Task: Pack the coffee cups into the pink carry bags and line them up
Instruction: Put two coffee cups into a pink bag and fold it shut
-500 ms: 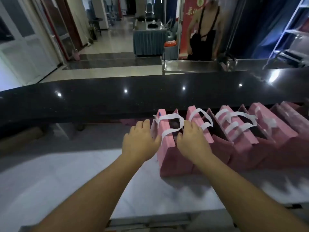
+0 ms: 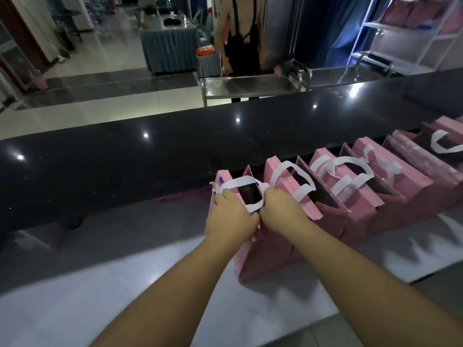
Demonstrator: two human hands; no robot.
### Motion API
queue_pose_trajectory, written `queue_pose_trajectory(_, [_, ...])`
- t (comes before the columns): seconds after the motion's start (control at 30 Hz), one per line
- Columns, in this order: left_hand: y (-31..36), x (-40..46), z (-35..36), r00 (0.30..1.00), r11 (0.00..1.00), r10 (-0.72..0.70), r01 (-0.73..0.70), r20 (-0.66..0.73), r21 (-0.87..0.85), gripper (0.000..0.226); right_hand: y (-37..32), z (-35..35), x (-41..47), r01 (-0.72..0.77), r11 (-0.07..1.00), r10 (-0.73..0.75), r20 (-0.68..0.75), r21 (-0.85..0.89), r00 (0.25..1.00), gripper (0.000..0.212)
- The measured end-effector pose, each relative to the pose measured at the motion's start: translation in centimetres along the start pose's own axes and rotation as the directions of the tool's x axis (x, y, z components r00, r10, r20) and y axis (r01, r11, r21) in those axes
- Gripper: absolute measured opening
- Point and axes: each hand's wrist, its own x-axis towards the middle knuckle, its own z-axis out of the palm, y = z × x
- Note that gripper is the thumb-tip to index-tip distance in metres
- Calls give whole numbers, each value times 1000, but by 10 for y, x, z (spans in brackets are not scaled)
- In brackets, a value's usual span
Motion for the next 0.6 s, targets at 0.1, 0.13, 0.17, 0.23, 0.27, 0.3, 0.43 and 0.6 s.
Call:
queue_pose_trajectory(0.1, [-1,6,4,999,999,-35,36,18,-16,98,3,8,9,-22,1000,22,16,-17,1000,19])
queue_pose_trajectory(0.13, [-2,6,4,999,999,-37,38,20,-19,100,5,10,11,-23,999,24,22,-30,999,20])
queue_pose_trajectory(0.17, [-3,6,4,999,999,-38,39,23,-29,100,5,11,14,-20,999,21,30,-43,999,20])
queue_pose_trajectory(0.23, [-4,7,0,997,993,-62,65,36,-97,96,7,12,20,-27,997,31,43,-77,999,15])
queue_pose_trajectory(0.27, [-6,7,-5,995,987,-84,90,48,-134,91,7,11,24,-45,995,50,46,-93,998,9])
queue_pose_trajectory(0.3, [-7,6,-10,993,983,-102,110,58,-150,85,8,10,26,-63,992,69,52,-109,996,4])
queue_pose_trajectory(0.43, [-17,-2,-30,988,984,-153,153,7,-91,37,14,11,31,-47,993,54,61,-110,997,10])
queue_pose_trajectory(0.6, [-35,-18,-42,957,942,-285,270,-49,-200,13,22,17,25,23,995,-15,81,-101,997,27])
